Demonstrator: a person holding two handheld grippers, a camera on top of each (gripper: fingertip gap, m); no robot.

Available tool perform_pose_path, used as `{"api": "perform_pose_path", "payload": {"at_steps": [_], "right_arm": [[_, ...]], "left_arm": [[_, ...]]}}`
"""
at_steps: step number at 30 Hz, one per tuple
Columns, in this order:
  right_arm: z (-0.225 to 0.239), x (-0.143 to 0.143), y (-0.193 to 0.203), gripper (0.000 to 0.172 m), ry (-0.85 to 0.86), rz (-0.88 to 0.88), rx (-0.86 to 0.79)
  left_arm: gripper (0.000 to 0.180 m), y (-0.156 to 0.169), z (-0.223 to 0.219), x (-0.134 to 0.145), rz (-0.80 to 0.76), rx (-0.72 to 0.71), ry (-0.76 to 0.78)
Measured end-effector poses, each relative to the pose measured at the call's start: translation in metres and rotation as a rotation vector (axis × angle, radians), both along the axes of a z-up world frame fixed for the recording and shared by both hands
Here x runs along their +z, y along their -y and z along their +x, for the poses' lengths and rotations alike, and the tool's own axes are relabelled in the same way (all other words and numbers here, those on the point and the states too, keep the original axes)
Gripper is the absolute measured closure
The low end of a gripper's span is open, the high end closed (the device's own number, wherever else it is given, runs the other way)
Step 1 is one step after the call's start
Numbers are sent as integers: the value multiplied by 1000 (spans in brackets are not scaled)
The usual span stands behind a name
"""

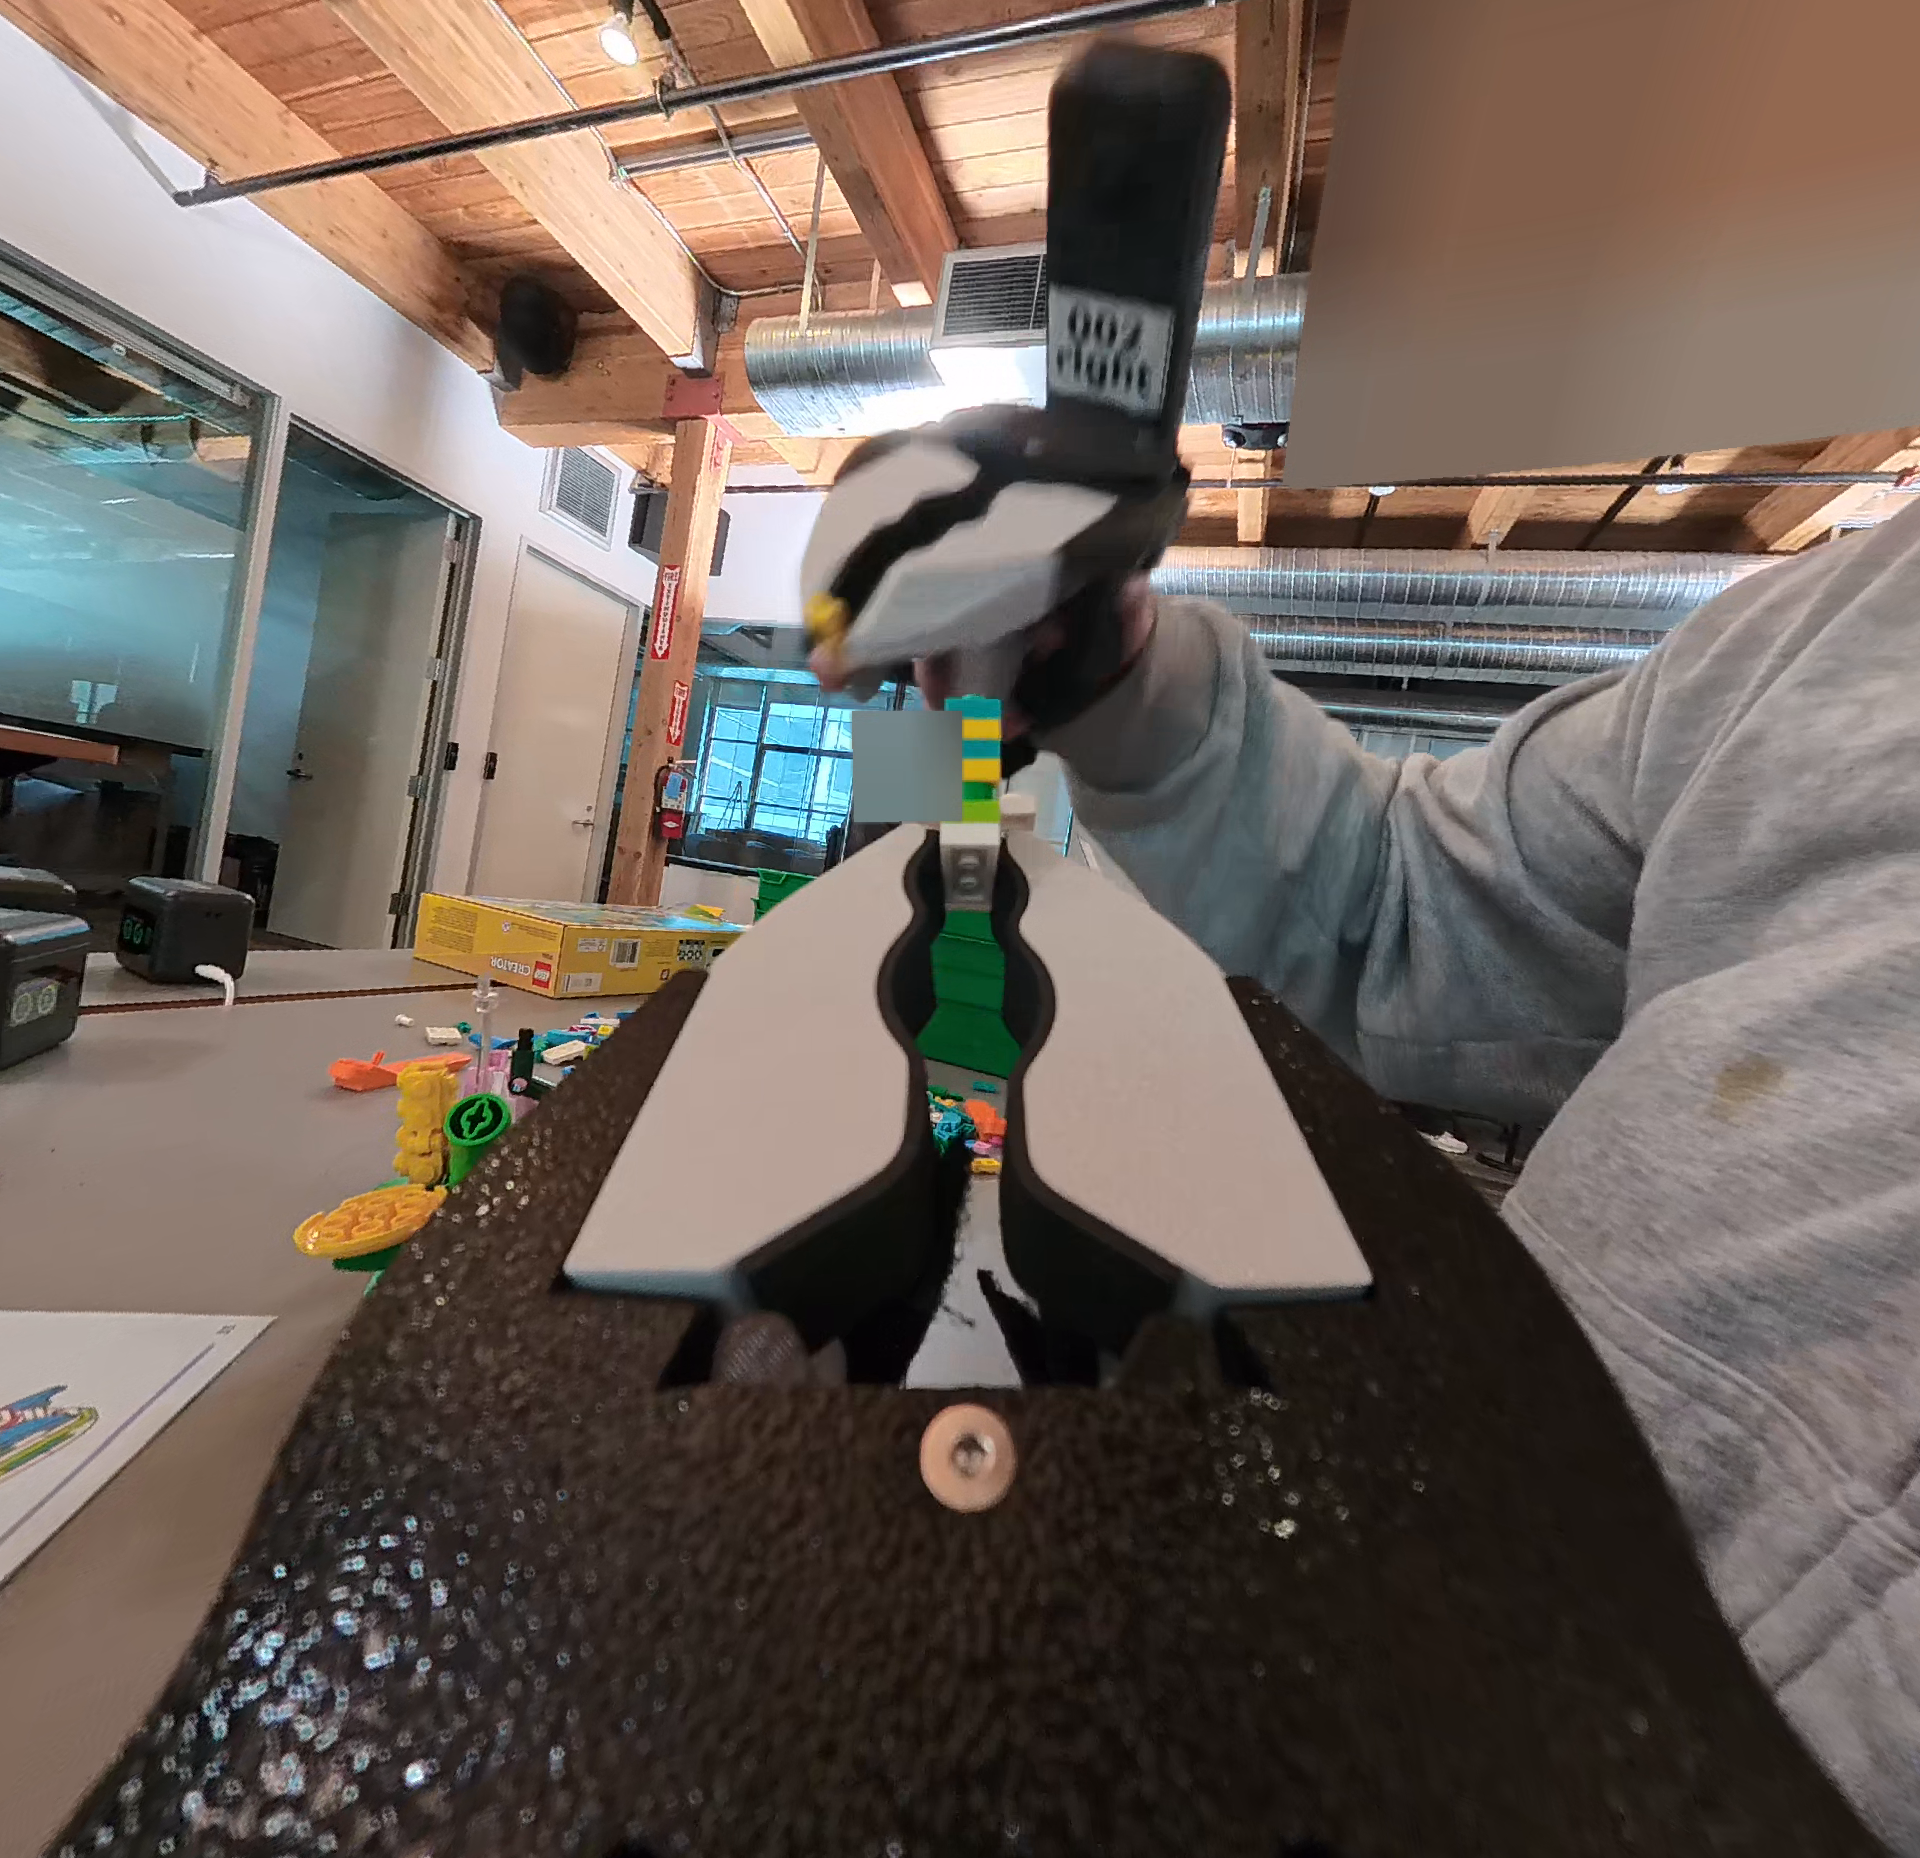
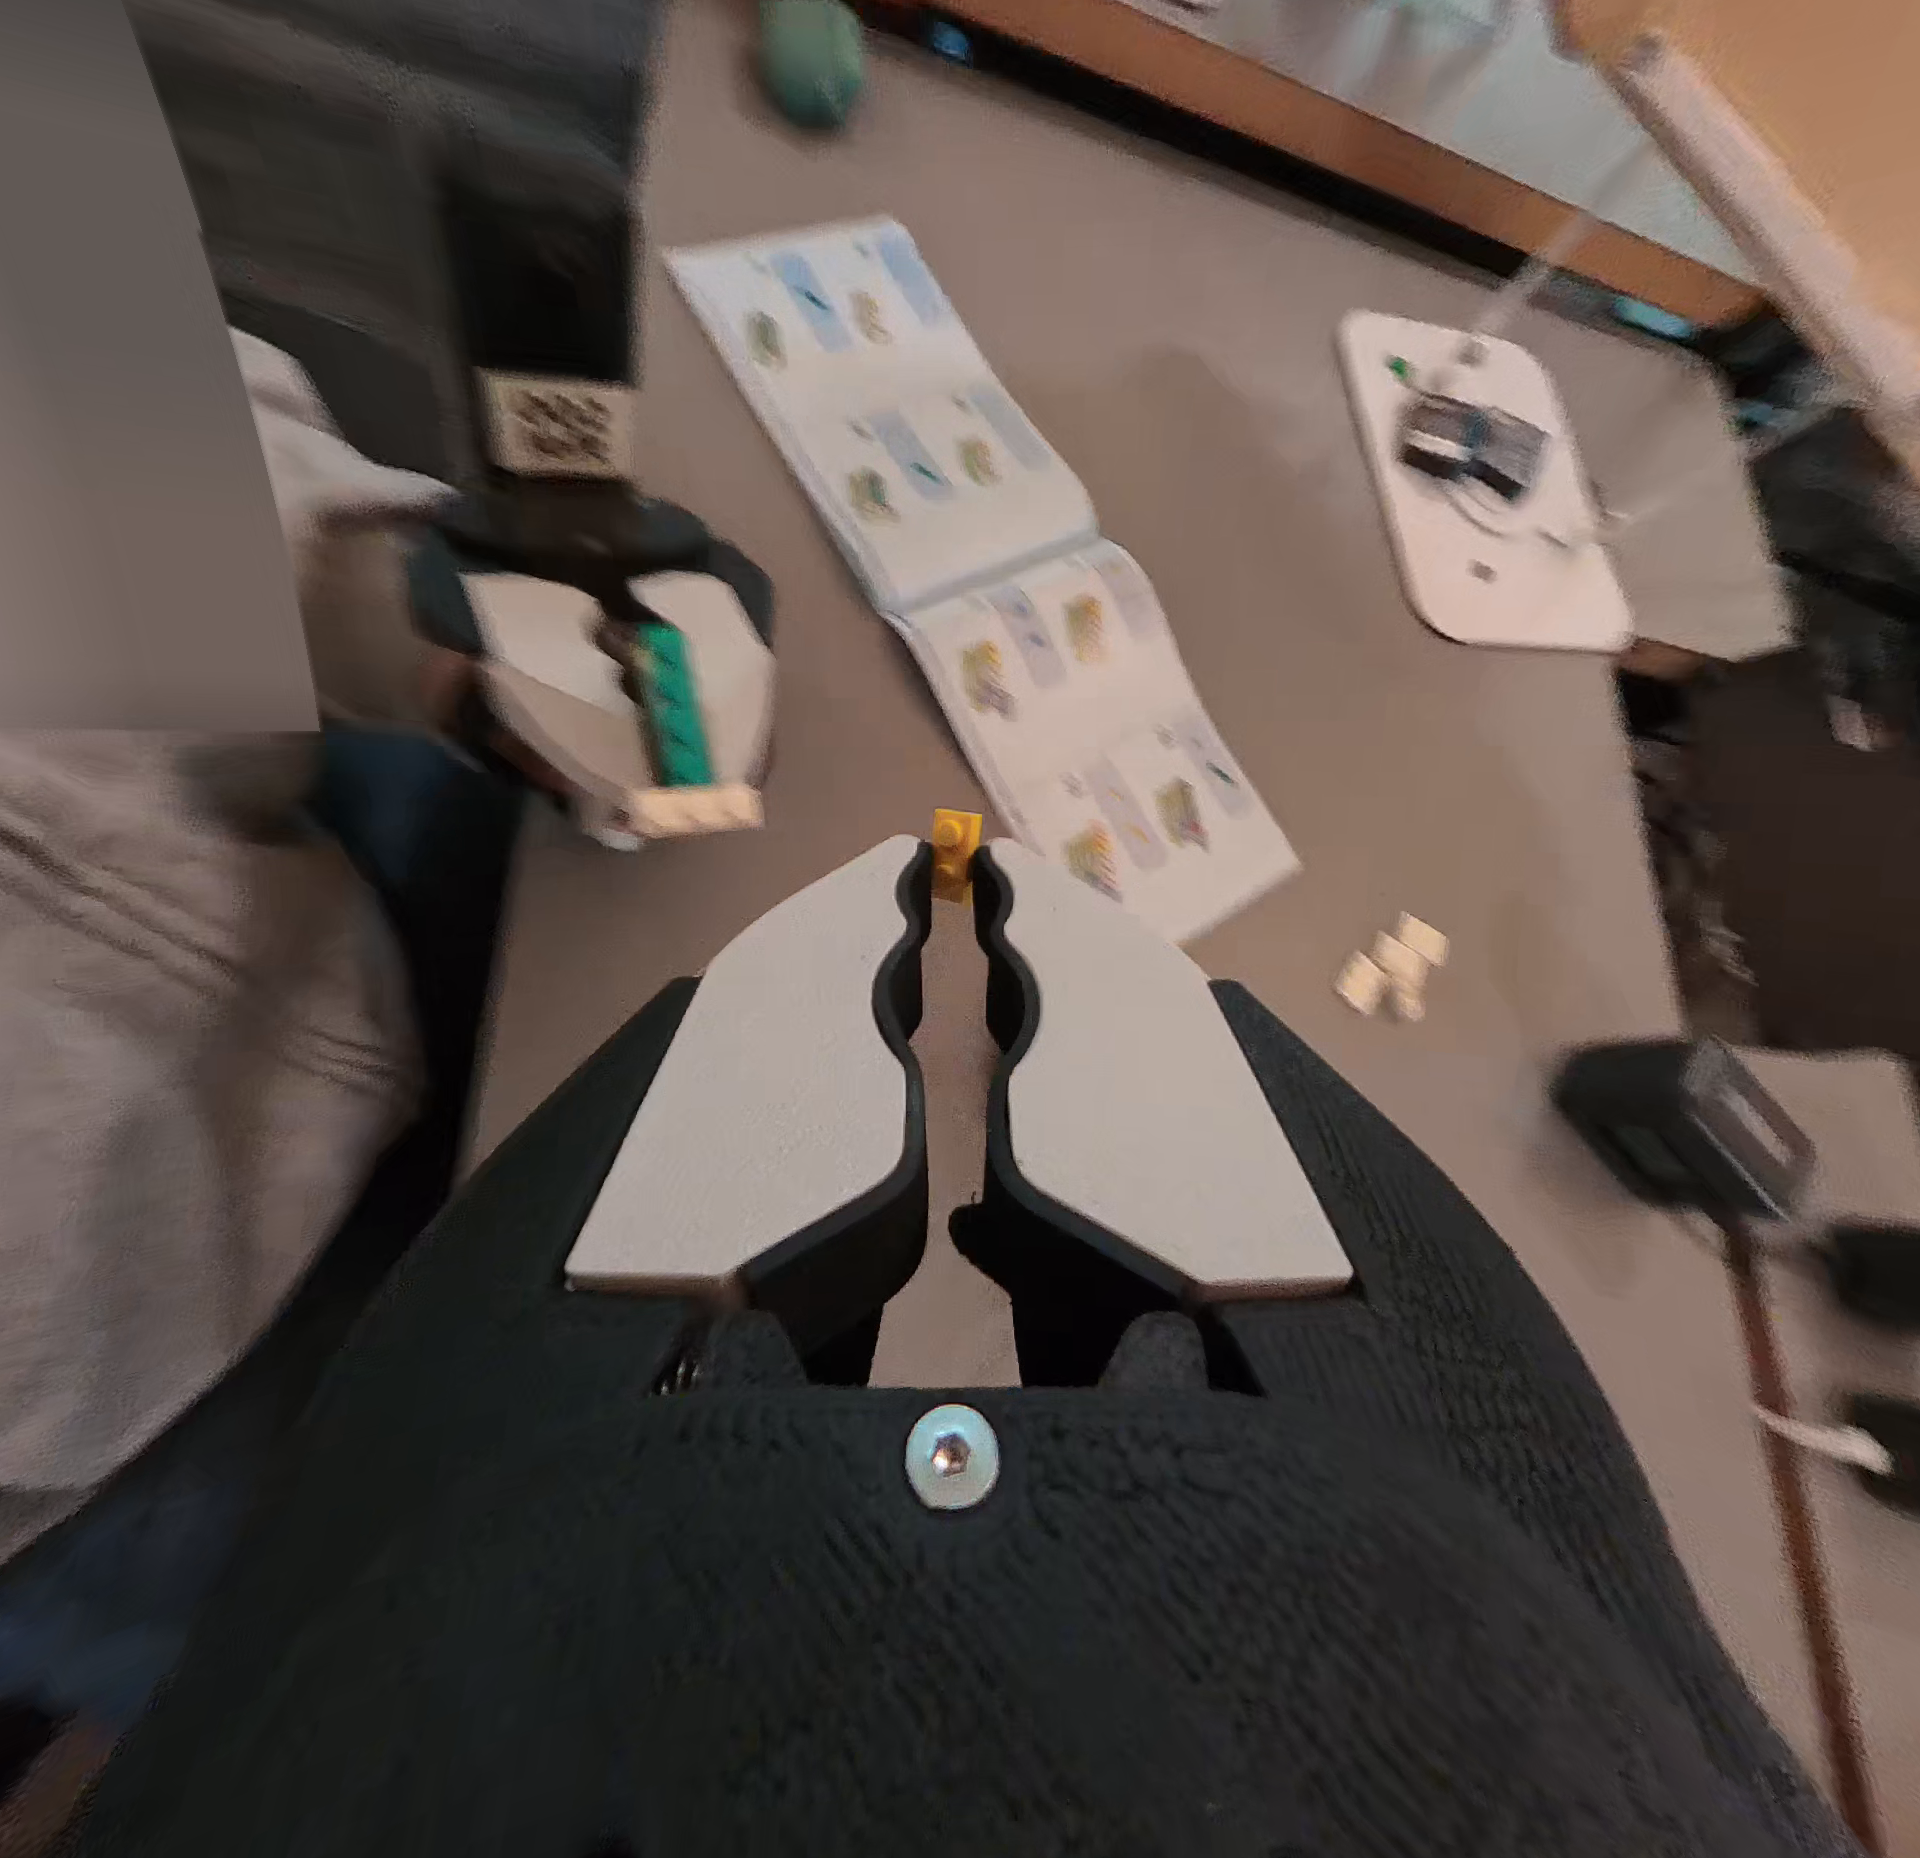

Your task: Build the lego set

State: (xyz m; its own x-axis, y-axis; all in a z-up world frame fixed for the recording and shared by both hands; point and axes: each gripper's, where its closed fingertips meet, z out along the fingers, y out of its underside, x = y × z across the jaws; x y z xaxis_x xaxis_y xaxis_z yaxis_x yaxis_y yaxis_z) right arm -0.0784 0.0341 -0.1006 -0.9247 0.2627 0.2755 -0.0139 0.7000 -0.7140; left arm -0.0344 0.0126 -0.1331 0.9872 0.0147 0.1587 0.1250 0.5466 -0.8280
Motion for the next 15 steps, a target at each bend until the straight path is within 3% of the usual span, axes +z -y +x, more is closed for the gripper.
{"api": "perform_pose_path", "payload": {"at_steps": [6, 15], "right_arm": [[37, -5, 41, 166, 171, 35, 198], [45, -18, 51, 166, 290, 100, 244]], "left_arm": [[172, -1, 2, 0, -5, -7, -9], [172, -1, 4, -1, -10, -16, -26]]}}
